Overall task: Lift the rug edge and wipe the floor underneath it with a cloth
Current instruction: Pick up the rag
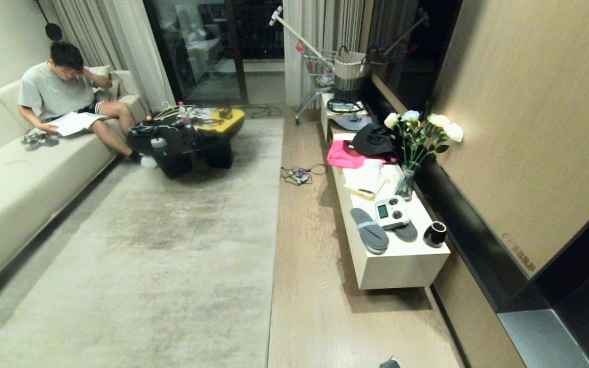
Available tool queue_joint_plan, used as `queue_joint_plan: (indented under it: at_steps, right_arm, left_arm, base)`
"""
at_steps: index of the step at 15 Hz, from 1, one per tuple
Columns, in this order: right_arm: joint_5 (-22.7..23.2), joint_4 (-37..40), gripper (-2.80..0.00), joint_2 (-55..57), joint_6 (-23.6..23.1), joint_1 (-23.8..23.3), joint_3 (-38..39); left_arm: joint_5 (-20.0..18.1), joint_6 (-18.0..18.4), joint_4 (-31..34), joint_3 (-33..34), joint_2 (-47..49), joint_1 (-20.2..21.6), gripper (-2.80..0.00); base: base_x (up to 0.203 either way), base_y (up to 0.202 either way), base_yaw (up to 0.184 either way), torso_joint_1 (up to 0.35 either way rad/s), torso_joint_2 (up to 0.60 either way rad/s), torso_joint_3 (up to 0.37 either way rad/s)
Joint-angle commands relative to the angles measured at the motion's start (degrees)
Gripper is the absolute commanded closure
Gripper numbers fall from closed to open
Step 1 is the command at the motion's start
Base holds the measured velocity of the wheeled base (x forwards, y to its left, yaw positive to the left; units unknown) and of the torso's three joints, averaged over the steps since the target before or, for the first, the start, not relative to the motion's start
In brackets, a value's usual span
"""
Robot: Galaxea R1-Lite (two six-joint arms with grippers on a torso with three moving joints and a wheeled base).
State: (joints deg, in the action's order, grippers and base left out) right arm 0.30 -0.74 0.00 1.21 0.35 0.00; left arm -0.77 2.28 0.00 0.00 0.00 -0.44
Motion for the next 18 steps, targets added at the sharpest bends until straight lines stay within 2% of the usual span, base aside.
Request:
queue_joint_plan:
  at_steps: [1, 18]
  right_arm:
    - [0.05, -0.05, 0.0, 0.09, 0.02, 0.0, 0.0]
    - [0.05, -0.05, 0.0, 0.09, 0.02, 0.0, 0.0]
  left_arm:
    - [-0.02, 0.01, 0.0, 0.0, 0.0, 0.0, 0.0]
    - [-0.02, 0.01, 0.0, 0.0, 0.0, 0.0, 0.0]
  base:
    - [0.0, 0.0, 0.0, 0.0, 0.0, 0.0]
    - [0.0, 0.0, 0.0, 0.0, 0.0, 0.0]
